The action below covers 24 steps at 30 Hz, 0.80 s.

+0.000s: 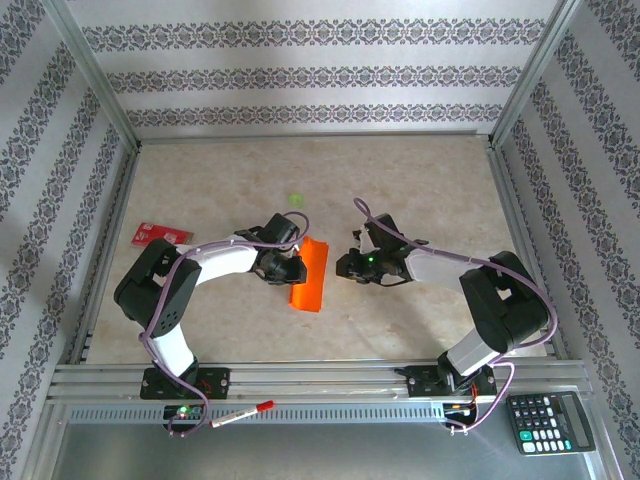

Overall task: Fold a paper plane with a square sheet of paper (pick it up from the middle)
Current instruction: Hold the square sheet of paper at the center of the table.

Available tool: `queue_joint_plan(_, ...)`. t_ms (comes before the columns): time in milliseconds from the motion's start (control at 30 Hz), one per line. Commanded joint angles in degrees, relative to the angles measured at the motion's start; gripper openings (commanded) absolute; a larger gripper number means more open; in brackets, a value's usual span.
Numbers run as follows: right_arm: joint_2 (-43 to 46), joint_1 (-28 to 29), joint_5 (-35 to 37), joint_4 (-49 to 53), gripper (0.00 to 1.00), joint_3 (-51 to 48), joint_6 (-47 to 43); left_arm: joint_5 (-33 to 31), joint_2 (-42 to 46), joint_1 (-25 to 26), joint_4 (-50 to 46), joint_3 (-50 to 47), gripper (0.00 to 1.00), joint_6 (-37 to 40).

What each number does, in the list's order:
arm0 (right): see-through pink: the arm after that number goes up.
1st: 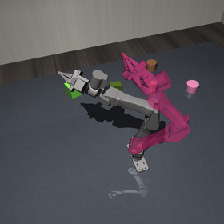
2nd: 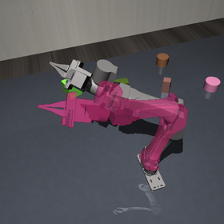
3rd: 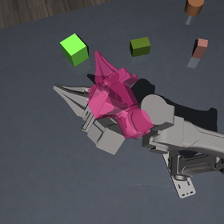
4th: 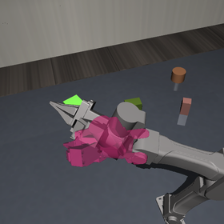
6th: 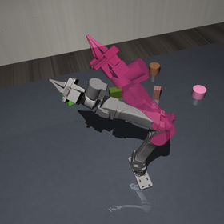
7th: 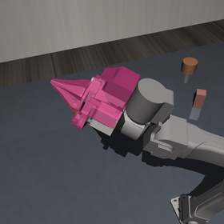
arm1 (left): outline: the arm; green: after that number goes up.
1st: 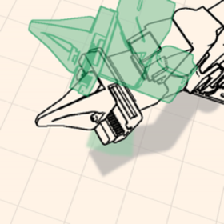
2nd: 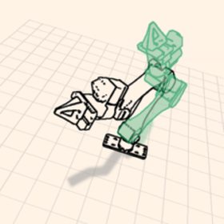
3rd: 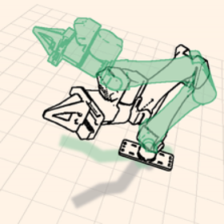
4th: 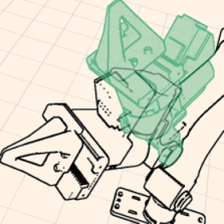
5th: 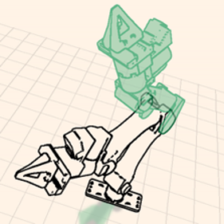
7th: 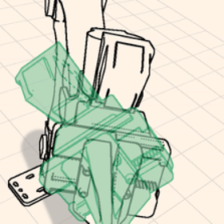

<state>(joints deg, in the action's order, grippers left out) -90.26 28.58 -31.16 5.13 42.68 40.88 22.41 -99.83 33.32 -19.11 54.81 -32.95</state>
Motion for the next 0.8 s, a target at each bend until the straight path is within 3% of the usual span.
queue_joint_plan(0, -0.34, -1.06, -1.45, 3.73, 0.23, 2.00, -3.44, 0.69, -0.76, 0.27, -3.20, 1.39, 0.21, 1.30)
queue_joint_plan(267, -0.78, -2.80, -1.06, 7.16, 0.23, 4.09, -6.43, 1.68, -0.36, 0.08, -4.61, 2.29, 0.19, 1.60)
queue_joint_plan(767, -13.15, -1.60, 1.13, -3.39, 0.18, 13.16, 1.13, 0.96, -1.86, 0.13, -7.95, 2.84, 0.17, 3.24)
